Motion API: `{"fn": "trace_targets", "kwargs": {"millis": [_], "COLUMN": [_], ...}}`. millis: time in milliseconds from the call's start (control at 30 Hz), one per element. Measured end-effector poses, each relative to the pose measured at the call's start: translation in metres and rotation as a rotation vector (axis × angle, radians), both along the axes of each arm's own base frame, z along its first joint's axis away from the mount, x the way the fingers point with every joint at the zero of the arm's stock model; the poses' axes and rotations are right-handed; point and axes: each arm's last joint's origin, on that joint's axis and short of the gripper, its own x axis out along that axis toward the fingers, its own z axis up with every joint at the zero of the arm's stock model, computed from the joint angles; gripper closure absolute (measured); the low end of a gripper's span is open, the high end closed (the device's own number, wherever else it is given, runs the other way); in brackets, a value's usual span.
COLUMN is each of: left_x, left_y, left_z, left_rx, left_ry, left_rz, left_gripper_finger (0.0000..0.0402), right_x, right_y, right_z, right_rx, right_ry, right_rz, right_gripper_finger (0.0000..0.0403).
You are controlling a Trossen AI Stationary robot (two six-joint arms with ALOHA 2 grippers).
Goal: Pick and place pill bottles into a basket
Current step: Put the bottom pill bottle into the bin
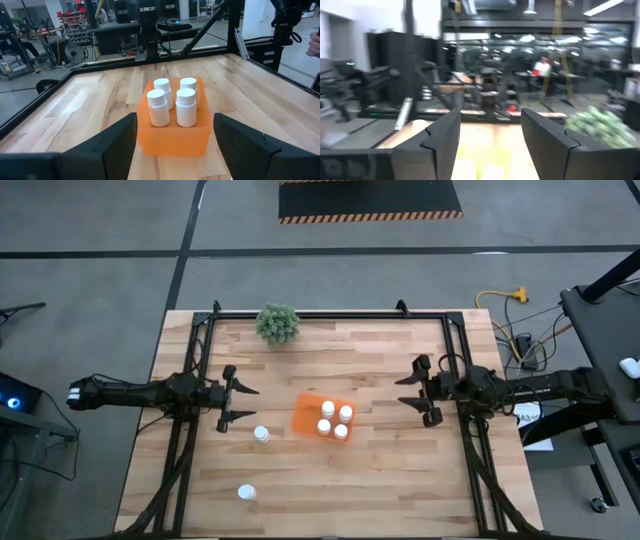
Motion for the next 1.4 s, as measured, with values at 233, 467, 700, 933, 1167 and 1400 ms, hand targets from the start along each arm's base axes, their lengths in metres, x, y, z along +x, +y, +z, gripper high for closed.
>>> {"fn": "trace_targets", "kwargs": {"millis": [233, 467, 700, 933, 1167, 1400], "left_x": [0.000, 0.000, 0.000, 0.000, 0.000, 0.000], "left_y": [0.000, 0.000, 0.000, 0.000, 0.000, 0.000], "left_z": [0.000, 0.000, 0.000, 0.000, 0.000, 0.000], "left_rx": [0.000, 0.000, 0.000, 0.000, 0.000, 0.000], "left_ry": [0.000, 0.000, 0.001, 0.001, -0.001, 0.000], "left_rz": [0.000, -0.001, 0.000, 0.000, 0.000, 0.000], "left_gripper_finger": [0.0157, 0.0157, 0.0157, 0.0157, 0.0157, 0.0157], "right_x": [-0.010, -0.022, -0.026, -0.029, -0.028, -0.028], "right_y": [0.000, 0.000, 0.001, 0.001, 0.001, -0.003], "right_z": [0.000, 0.007, -0.006, -0.011, -0.014, -0.025], "right_rx": [-0.018, 0.007, -0.038, -0.049, -0.065, -0.049], "right_ry": [0.152, 0.245, 0.100, 0.127, 0.160, 0.255], "right_rz": [-0.036, -0.033, -0.037, -0.039, -0.043, -0.176], "right_gripper_finger": [0.0204, 0.0204, 0.0204, 0.0204, 0.0204, 0.0204]}}
